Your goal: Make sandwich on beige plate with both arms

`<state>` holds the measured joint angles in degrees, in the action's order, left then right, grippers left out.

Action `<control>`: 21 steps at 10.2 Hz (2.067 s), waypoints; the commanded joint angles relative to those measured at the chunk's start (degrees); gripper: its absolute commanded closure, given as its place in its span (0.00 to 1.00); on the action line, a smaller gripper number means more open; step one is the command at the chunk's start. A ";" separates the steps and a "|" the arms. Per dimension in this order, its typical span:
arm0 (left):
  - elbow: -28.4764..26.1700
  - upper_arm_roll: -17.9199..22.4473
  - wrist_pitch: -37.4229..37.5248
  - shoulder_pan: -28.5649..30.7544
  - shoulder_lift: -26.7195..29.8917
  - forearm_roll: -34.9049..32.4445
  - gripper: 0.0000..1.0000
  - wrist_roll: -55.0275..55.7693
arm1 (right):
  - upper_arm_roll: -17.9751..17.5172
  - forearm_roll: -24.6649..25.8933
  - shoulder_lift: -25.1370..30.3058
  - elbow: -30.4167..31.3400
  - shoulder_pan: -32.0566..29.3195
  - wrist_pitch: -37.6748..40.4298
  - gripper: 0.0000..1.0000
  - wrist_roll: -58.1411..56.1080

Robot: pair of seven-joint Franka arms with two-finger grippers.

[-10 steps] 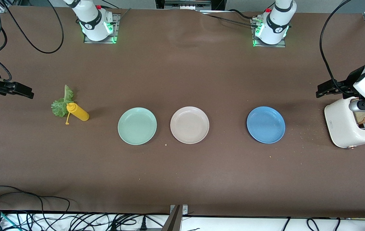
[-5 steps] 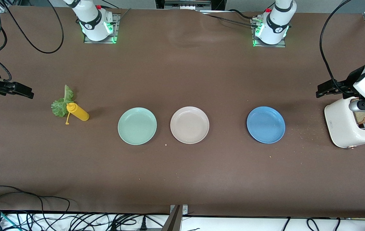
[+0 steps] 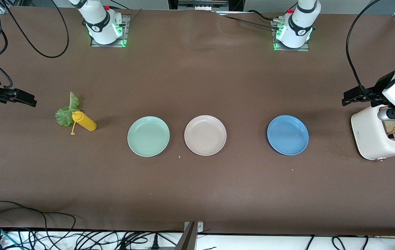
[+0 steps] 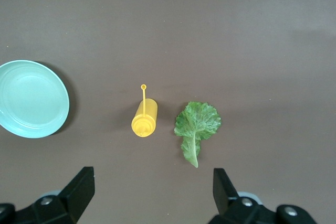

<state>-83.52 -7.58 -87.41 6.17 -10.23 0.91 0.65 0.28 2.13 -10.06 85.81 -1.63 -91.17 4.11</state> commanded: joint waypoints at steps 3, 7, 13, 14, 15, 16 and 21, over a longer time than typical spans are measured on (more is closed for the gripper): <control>0.55 -0.25 1.19 0.42 0.30 0.50 0.00 -1.18 | -0.63 -0.46 -0.31 -0.82 -0.74 0.47 0.00 0.28; 0.55 -0.25 1.19 0.51 0.30 0.50 0.00 -1.18 | -0.63 -0.46 -0.31 -0.82 -0.66 0.64 0.00 0.46; 0.55 -0.25 1.19 0.51 0.30 0.50 0.00 -1.18 | -0.72 -0.46 -0.31 -0.82 -0.66 0.56 0.00 0.54; 0.55 -0.25 1.19 0.51 0.30 0.50 0.00 -1.18 | -0.72 -0.46 -0.40 -0.82 -0.66 0.21 0.00 0.63; 0.55 -0.25 1.19 0.51 0.30 0.50 0.00 -1.18 | -0.72 -0.38 -0.66 -0.82 -0.66 0.29 0.00 0.37; 0.55 -0.25 1.19 0.51 0.30 0.50 0.00 -1.18 | -0.63 -0.46 -0.66 -0.82 -0.74 0.47 0.00 -0.24; 0.55 -0.25 1.37 0.51 0.30 0.50 0.00 -1.18 | -0.55 -0.46 -0.75 -0.82 -1.09 0.56 0.00 -0.60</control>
<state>-83.52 -7.58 -87.09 6.17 -10.23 0.91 0.65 0.26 2.08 -10.56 85.81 -1.72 -91.16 4.10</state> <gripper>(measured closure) 0.000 0.000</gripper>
